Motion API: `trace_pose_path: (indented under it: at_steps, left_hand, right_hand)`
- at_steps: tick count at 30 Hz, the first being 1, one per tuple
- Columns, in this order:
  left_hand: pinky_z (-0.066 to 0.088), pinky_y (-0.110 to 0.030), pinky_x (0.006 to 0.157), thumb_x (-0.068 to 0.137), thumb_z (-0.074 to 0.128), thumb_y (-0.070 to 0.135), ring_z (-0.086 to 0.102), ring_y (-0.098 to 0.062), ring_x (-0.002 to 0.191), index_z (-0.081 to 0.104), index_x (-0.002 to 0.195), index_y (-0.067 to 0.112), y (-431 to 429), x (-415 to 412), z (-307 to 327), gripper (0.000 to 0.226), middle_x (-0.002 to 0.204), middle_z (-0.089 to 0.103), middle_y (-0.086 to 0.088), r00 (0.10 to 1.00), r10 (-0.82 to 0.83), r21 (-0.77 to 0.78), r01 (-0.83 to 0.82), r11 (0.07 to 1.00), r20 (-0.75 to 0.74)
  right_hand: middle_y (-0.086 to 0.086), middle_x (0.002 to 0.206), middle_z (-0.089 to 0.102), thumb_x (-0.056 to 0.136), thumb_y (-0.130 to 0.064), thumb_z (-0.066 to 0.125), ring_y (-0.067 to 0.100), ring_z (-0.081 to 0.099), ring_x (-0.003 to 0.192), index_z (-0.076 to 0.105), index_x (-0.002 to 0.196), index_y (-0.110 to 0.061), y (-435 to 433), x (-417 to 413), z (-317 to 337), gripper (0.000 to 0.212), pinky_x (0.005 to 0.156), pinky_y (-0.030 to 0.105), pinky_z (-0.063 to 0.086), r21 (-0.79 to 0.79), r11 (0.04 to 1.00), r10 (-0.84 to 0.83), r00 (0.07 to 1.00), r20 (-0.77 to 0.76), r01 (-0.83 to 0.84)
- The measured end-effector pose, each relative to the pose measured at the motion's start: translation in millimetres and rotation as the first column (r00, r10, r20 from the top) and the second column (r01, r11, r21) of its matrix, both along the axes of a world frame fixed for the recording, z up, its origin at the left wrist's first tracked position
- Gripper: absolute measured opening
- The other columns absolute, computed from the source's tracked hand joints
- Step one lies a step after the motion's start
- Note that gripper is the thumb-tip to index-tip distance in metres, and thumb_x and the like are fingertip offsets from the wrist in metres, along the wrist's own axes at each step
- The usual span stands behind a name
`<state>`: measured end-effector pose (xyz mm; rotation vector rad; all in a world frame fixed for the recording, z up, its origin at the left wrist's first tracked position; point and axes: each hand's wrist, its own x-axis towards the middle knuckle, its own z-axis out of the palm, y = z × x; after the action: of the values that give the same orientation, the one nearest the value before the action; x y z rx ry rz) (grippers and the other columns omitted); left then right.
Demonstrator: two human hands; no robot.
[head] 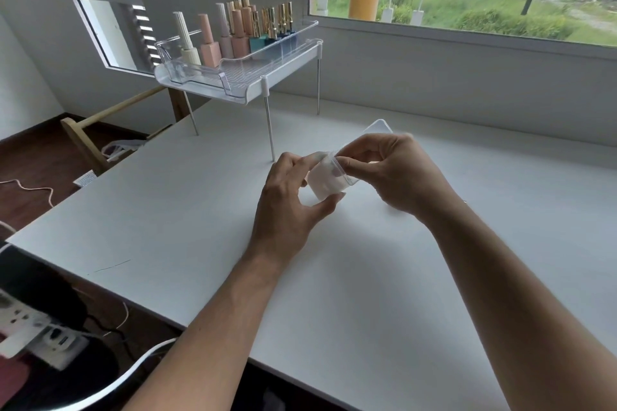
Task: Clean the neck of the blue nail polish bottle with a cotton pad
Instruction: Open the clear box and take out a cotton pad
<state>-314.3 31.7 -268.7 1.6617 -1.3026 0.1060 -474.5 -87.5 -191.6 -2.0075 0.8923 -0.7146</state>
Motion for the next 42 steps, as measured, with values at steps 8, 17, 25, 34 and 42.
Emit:
trace_pose_path:
  at_steps: [8,17,25,34,42]
  left_hand:
    - [0.042,-0.009,0.078,0.085,0.094,0.047,0.060,-0.018,0.100,0.070,0.140,0.031,1.0,0.7,0.0,0.062,0.118,0.065,0.008,0.995,0.013,0.062,-0.007,0.998,-0.097]
    - [0.048,-0.021,0.099,0.094,0.075,0.057,0.054,-0.015,0.129,0.052,0.153,0.033,5.9,-2.5,1.0,0.068,0.144,0.056,0.013,0.982,-0.043,0.097,0.061,0.993,-0.184]
    - [0.056,-0.027,0.080,0.108,0.070,0.044,0.068,-0.008,0.119,0.078,0.122,0.035,5.0,-2.7,23.3,0.018,0.126,0.070,0.017,0.970,0.038,-0.086,-0.060,0.994,-0.240]
    - [0.049,-0.010,0.091,0.100,0.083,0.045,0.068,-0.006,0.114,0.086,0.107,0.027,-1.5,2.6,34.1,0.020,0.124,0.072,0.009,0.966,0.066,-0.058,-0.083,0.995,-0.252]
    - [0.043,0.000,0.090,0.099,0.084,0.040,0.067,-0.008,0.108,0.086,0.102,0.024,-3.2,5.8,43.6,0.016,0.123,0.071,0.009,0.956,0.092,-0.044,-0.108,0.993,-0.280]
  right_hand:
    - [-0.002,0.098,0.088,0.104,-0.030,0.080,-0.006,0.059,0.045,0.086,0.103,-0.018,6.1,-6.3,1.8,0.014,0.041,0.005,0.035,0.001,1.000,-0.013,0.997,0.075,0.013]
    - [-0.006,0.097,0.088,0.104,-0.026,0.079,-0.010,0.066,0.059,0.085,0.103,-0.017,7.3,3.6,-8.1,0.011,0.050,0.004,0.041,-0.088,0.995,-0.030,0.993,0.112,0.040]
    - [-0.014,0.096,0.085,0.102,-0.034,0.081,0.000,0.076,0.081,0.085,0.100,-0.029,11.6,11.1,-16.9,0.007,0.078,0.028,0.057,-0.156,0.986,-0.040,0.987,0.157,0.065]
    - [-0.020,0.096,0.082,0.104,-0.033,0.079,-0.007,0.072,0.089,0.085,0.103,-0.025,16.2,13.0,-20.7,0.010,0.079,0.026,0.053,-0.216,0.972,-0.053,0.984,0.168,0.089]
    - [-0.015,0.100,0.083,0.105,-0.034,0.076,0.013,0.075,0.088,0.081,0.102,-0.027,17.0,13.3,-21.7,0.009,0.082,0.033,0.054,-0.198,0.972,-0.087,0.980,0.181,0.123]
